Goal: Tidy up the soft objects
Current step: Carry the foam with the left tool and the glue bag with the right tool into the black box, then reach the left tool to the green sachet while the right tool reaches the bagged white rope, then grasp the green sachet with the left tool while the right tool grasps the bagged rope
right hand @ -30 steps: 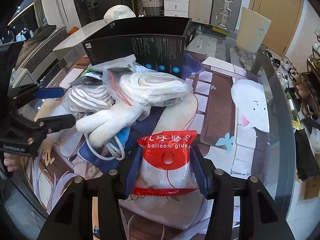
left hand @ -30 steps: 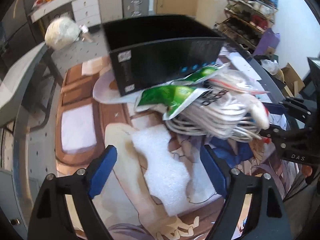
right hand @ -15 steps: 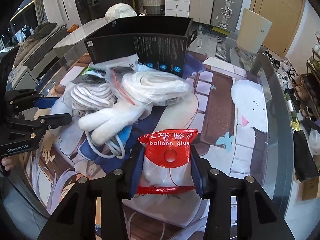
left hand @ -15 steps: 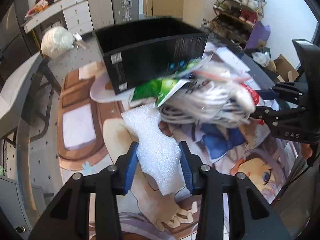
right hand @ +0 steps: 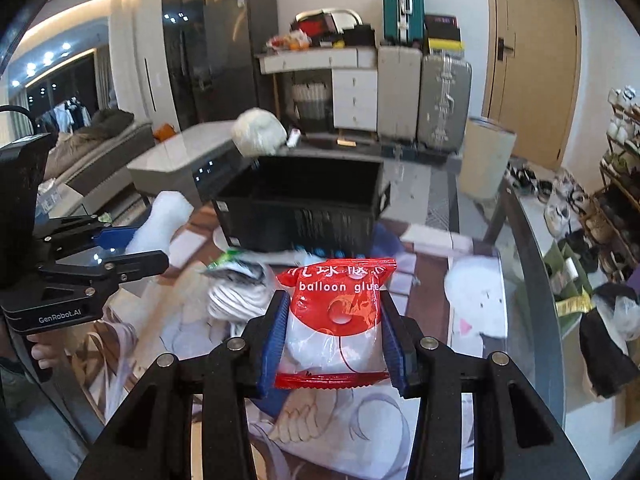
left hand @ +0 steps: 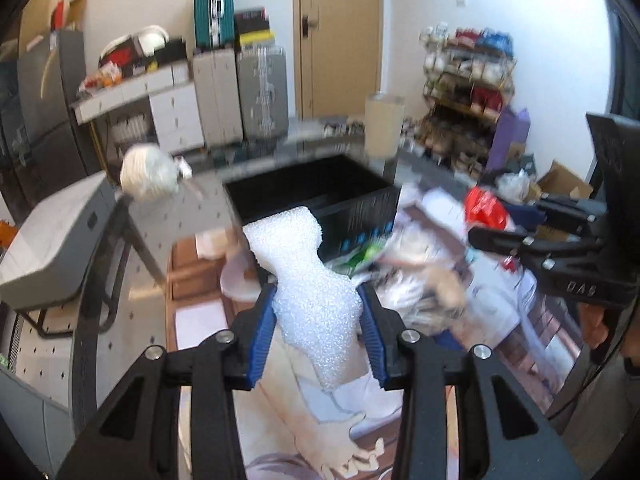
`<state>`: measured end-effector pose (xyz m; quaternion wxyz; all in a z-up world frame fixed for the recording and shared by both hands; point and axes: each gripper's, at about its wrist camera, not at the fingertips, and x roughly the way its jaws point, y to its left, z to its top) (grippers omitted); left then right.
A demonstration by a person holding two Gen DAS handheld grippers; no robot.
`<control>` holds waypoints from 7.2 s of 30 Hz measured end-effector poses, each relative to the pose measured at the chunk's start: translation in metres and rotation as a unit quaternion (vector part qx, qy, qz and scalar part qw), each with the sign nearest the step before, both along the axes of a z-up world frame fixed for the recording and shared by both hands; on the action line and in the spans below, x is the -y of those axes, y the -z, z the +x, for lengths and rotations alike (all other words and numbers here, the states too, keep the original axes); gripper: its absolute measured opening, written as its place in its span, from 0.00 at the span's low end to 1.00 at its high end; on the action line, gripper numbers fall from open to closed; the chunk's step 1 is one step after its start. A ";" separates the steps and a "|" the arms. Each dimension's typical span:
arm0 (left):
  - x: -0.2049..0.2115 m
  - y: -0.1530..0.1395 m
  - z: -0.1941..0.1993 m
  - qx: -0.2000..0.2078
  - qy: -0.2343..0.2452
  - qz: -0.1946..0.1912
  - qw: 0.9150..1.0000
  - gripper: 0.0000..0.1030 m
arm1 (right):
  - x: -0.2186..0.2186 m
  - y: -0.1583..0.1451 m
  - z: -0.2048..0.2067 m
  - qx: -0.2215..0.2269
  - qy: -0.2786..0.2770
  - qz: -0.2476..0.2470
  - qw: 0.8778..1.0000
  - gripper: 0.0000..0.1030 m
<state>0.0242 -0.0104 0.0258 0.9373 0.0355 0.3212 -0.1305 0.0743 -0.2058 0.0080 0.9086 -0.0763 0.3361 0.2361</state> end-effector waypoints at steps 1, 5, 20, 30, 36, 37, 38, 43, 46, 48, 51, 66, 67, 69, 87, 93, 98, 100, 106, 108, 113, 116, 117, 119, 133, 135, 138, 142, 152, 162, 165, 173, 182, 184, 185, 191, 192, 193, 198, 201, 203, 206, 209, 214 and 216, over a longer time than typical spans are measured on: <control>-0.001 -0.004 -0.004 0.017 0.001 -0.001 1.000 0.38 | 0.000 -0.004 -0.004 0.012 -0.002 0.006 1.000 0.42; 0.000 -0.022 -0.021 0.089 0.008 0.002 0.996 0.38 | -0.003 -0.020 -0.021 0.072 -0.015 0.032 0.997 0.42; -0.008 -0.042 -0.036 0.166 0.023 -0.010 0.986 0.38 | -0.018 -0.046 -0.074 0.211 -0.052 0.073 0.973 0.43; -0.003 -0.063 -0.009 0.201 0.010 -0.034 0.979 0.38 | -0.039 -0.066 -0.040 0.230 -0.042 0.095 0.968 0.43; -0.006 -0.064 0.034 0.200 -0.016 -0.051 0.978 0.38 | -0.051 -0.072 0.003 0.205 -0.017 0.120 0.971 0.42; -0.008 -0.063 0.041 0.198 -0.020 -0.053 0.978 0.38 | -0.052 -0.074 0.009 0.207 -0.013 0.118 0.971 0.42; -0.009 -0.062 0.046 0.198 -0.024 -0.056 0.978 0.38 | -0.054 -0.076 0.015 0.208 -0.012 0.117 0.971 0.42; -0.014 -0.056 0.071 0.193 -0.038 -0.050 0.979 0.38 | -0.061 -0.078 0.052 0.206 -0.004 0.108 0.973 0.42; -0.017 -0.046 0.086 0.176 -0.044 -0.043 0.982 0.38 | -0.065 -0.069 0.074 0.187 0.005 0.104 0.977 0.42; -0.020 -0.036 0.097 0.157 -0.055 -0.044 0.985 0.38 | -0.066 -0.063 0.091 0.167 0.011 0.105 0.980 0.42; -0.020 -0.018 0.118 0.105 -0.069 -0.042 0.991 0.38 | -0.072 -0.050 0.116 0.133 0.016 0.098 0.986 0.42; -0.008 0.038 0.153 -0.044 -0.036 -0.027 0.998 0.38 | -0.085 0.040 0.186 -0.058 0.019 0.012 0.998 0.42; -0.007 0.039 0.152 -0.047 -0.033 -0.025 0.998 0.38 | -0.083 0.039 0.185 -0.063 0.019 0.007 0.998 0.42; -0.005 0.040 0.152 -0.058 -0.025 -0.024 0.998 0.38 | -0.082 0.040 0.185 -0.080 0.022 0.004 0.997 0.42; -0.003 0.033 0.132 -0.086 0.003 0.021 0.996 0.42 | -0.077 0.033 0.146 -0.150 0.002 0.013 0.989 0.54; -0.007 -0.002 0.093 -0.033 -0.009 0.023 0.999 0.80 | -0.066 0.006 0.130 -0.125 -0.011 0.016 0.992 0.70; -0.014 -0.004 0.062 -0.042 -0.016 0.016 0.999 0.82 | -0.030 -0.007 0.105 -0.127 -0.010 0.042 0.991 0.79; -0.016 0.009 0.062 -0.075 -0.014 0.005 0.997 0.82 | -0.019 -0.002 0.098 -0.141 -0.009 0.036 0.989 0.79; -0.014 0.035 0.069 -0.112 -0.023 0.001 0.993 0.82 | 0.008 0.047 0.100 -0.231 0.024 0.070 0.970 0.79; -0.007 0.039 0.071 -0.122 -0.018 -0.001 0.992 0.82 | 0.009 0.055 0.102 -0.241 0.032 0.071 0.967 0.79; 0.004 0.052 0.073 -0.137 -0.012 0.031 0.990 0.82 | -0.004 0.058 0.099 -0.235 0.020 0.033 0.971 0.80; -0.001 0.053 0.062 -0.134 -0.005 0.043 0.990 0.82 | 0.002 0.061 0.092 -0.237 0.015 0.021 0.971 0.80; -0.006 0.054 0.058 -0.136 -0.004 0.044 0.990 0.82 | 0.006 0.063 0.091 -0.238 0.017 0.015 0.971 0.80; -0.018 0.057 0.049 -0.147 -0.007 0.041 0.988 0.82 | 0.016 0.067 0.088 -0.244 0.022 0.009 0.970 0.81; -0.011 0.037 0.052 -0.129 -0.011 0.002 0.992 0.82 | 0.024 0.065 0.092 -0.233 0.044 -0.004 0.972 0.81; -0.007 0.041 0.058 -0.137 -0.019 0.000 0.990 0.82 | 0.022 0.064 0.093 -0.229 0.044 -0.004 0.972 0.81; 0.001 0.049 0.067 -0.151 -0.027 0.003 0.988 0.82 | 0.018 0.068 0.094 -0.232 0.044 -0.011 0.972 0.81; 0.005 0.061 0.072 -0.161 -0.028 0.034 0.986 0.82 | 0.018 0.069 0.097 -0.229 0.045 -0.012 0.972 0.81; -0.027 0.073 0.054 -0.175 -0.038 0.036 0.983 0.82 | 0.038 0.063 0.100 -0.213 0.076 -0.022 0.974 0.81; -0.005 0.077 0.056 -0.186 -0.018 0.068 0.980 0.82 | 0.014 0.079 0.107 -0.208 0.058 -0.060 0.975 0.79; -0.005 0.078 0.053 -0.185 -0.017 0.070 0.980 0.82 | 0.006 0.080 0.101 -0.190 0.048 -0.109 0.975 0.57; -0.002 0.084 0.047 -0.191 -0.012 0.084 0.978 0.81 | 0.008 0.076 0.085 -0.190 0.025 -0.122 0.974 0.40; 0.014 0.077 0.042 -0.172 0.019 0.097 0.980 0.20 | -0.002 0.076 0.082 -0.179 0.020 -0.130 0.975 0.40; 0.014 0.075 0.042 -0.168 0.023 0.095 0.981 0.15 | -0.001 0.077 0.082 -0.182 0.020 -0.124 0.975 0.40; 0.013 0.073 0.042 -0.167 0.023 0.092 0.981 0.14 | -0.001 0.077 0.082 -0.184 0.020 -0.121 0.975 0.40; 0.008 0.057 0.039 -0.139 0.020 0.084 0.987 0.13 | 0.001 0.056 0.080 -0.151 0.031 -0.088 0.984 0.32; 0.006 0.053 0.039 -0.133 0.019 0.077 0.988 0.13 | 0.002 0.050 0.079 -0.143 0.031 -0.080 0.986 0.32; 0.004 0.047 0.038 -0.120 0.015 0.075 0.990 0.13 | 0.002 0.044 0.077 -0.137 0.031 -0.075 0.987 0.32; -0.003 0.023 0.033 -0.062 -0.012 0.062 0.996 0.12 | -0.009 0.045 0.073 -0.132 0.014 -0.068 0.989 0.32; -0.008 0.018 0.033 -0.052 -0.006 0.045 0.998 0.12 | -0.017 0.044 0.068 -0.120 0.008 -0.081 0.989 0.32; -0.007 0.018 0.033 -0.048 -0.004 0.046 0.998 0.12 | -0.016 0.040 0.064 -0.110 0.005 -0.076 0.991 0.32; -0.004 0.019 0.031 -0.047 -0.003 0.046 0.998 0.12 | -0.016 0.030 0.058 -0.094 0.007 -0.065 0.993 0.32; 0.000 0.017 0.028 -0.042 -0.004 0.041 0.998 0.12 | -0.019 0.022 0.051 -0.090 -0.003 -0.046 0.995 0.32; 0.006 0.015 0.023 -0.027 -0.004 0.058 0.998 0.12 | -0.034 0.017 0.033 -0.078 -0.028 -0.035 0.996 0.32; 0.008 0.015 0.022 -0.020 -0.006 0.066 0.998 0.12 | -0.042 0.019 0.027 -0.076 -0.041 -0.036 0.996 0.32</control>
